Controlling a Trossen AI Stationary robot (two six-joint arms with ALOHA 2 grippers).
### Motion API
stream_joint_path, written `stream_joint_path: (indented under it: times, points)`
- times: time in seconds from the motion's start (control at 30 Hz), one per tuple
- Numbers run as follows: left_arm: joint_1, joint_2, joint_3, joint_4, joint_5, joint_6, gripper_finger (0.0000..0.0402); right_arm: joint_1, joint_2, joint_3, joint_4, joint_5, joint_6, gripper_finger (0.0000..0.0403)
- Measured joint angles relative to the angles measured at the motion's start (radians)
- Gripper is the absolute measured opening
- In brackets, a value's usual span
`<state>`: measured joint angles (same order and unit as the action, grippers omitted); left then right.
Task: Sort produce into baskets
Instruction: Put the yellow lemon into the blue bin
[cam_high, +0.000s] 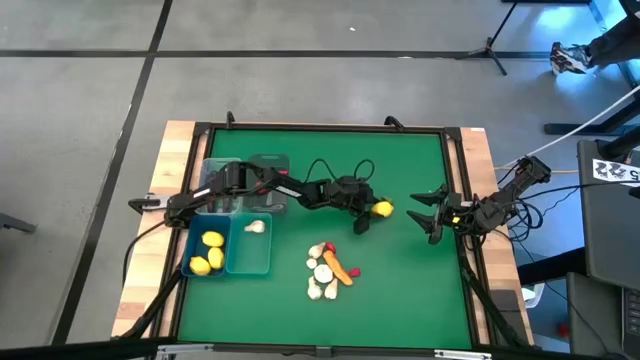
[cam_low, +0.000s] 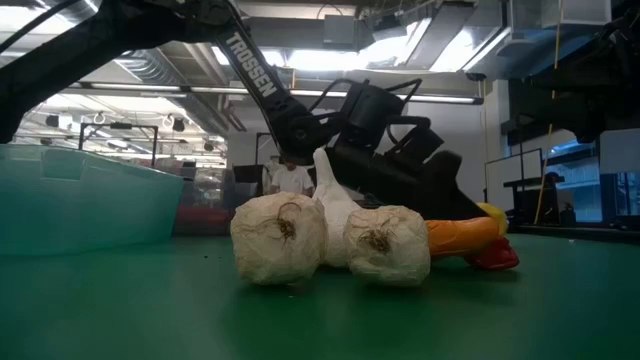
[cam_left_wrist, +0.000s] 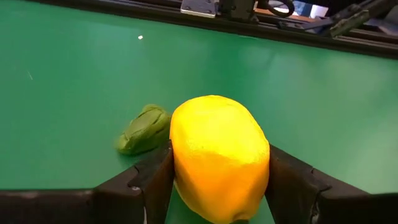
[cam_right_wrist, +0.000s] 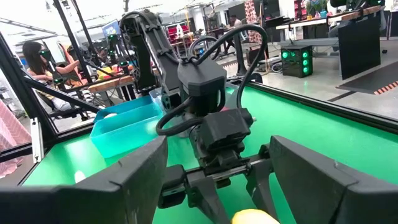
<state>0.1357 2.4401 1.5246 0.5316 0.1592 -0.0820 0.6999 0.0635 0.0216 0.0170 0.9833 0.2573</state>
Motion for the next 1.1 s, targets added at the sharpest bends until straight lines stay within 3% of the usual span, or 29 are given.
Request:
stream_joint_path:
  times: [0.3,0.77,0.93,1.1]
  points:
    - [-0.041,-0.076,-0.001,-0.127,0.0,-0.003,0.0205,0.0,0.0,0.0,0.0,0.0,0.0,0.028]
    - [-0.172,-0.5,-0.001,-0.792,0.001,0.073,0.0205,0.0,0.003,0.0,0.0,-0.001,0.0,0.028]
    - [-0.265,-0.653,-0.009,-0.976,-0.053,0.017,0.0205,0.0,0.009,0.0,0.0,0.0,0.0,0.028]
    - [-0.374,-0.801,-0.046,-1.131,-0.211,-0.113,0.0205,0.0,0.022,0.0,0.006,-0.004,0.003,0.028]
